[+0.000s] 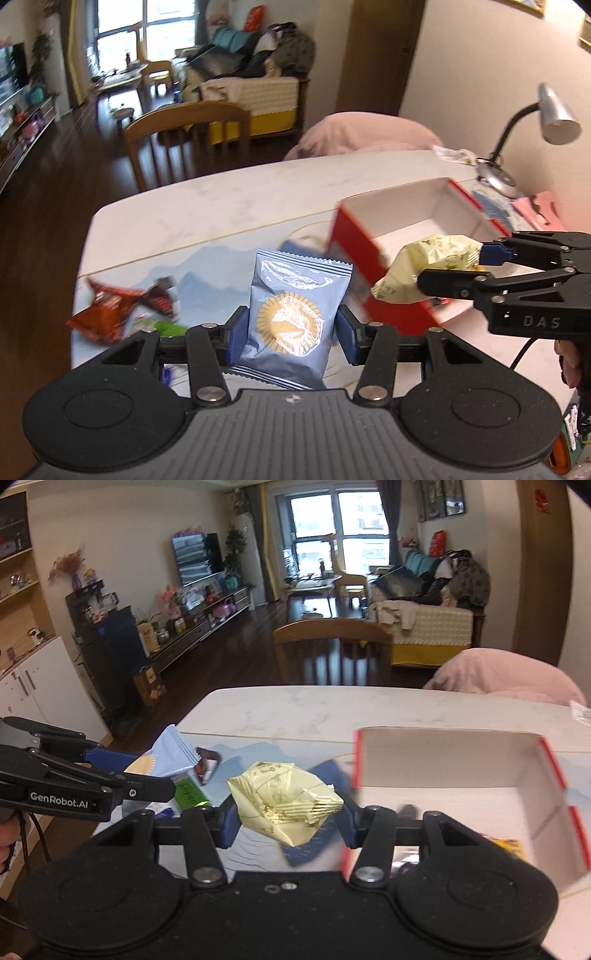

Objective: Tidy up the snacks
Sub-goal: 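Carry the blue packet and cream packet with both grippers over the box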

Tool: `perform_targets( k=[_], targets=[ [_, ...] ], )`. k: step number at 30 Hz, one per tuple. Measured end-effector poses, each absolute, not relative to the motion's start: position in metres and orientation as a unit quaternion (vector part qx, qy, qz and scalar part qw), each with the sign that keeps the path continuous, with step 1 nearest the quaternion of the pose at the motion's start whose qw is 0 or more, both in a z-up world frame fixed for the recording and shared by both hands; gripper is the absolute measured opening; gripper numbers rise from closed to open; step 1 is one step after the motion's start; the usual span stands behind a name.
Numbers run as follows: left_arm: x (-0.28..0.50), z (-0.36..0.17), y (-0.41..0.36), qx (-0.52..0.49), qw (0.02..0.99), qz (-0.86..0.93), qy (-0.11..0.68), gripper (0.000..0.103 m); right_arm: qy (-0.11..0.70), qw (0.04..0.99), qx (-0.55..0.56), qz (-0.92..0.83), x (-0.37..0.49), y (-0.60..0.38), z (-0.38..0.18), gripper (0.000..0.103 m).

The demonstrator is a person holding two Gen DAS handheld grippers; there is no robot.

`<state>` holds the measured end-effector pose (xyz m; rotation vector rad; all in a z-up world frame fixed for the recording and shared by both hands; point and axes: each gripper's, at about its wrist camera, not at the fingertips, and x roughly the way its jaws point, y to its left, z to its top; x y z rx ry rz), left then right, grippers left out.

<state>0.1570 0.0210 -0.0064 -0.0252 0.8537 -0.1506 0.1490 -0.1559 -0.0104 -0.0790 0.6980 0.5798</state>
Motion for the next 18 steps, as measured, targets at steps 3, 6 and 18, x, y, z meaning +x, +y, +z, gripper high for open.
perform_targets(
  k=[3,6,18],
  targets=[
    [0.162,-0.003,-0.008,-0.007,0.908,-0.087,0.410,0.049,0.333,0.906,-0.033,0.261,0.151,-0.179,-0.009,0.050],
    [0.168,-0.003,-0.036,0.001,0.907,-0.101,0.408,0.049,0.332,0.912,-0.026,0.240,0.156,-0.204,-0.009,0.050],
    [0.213,-0.023,-0.122,0.025,0.899,-0.112,0.423,0.049,0.341,0.923,-0.011,0.179,0.190,-0.278,-0.026,0.050]
  ],
)
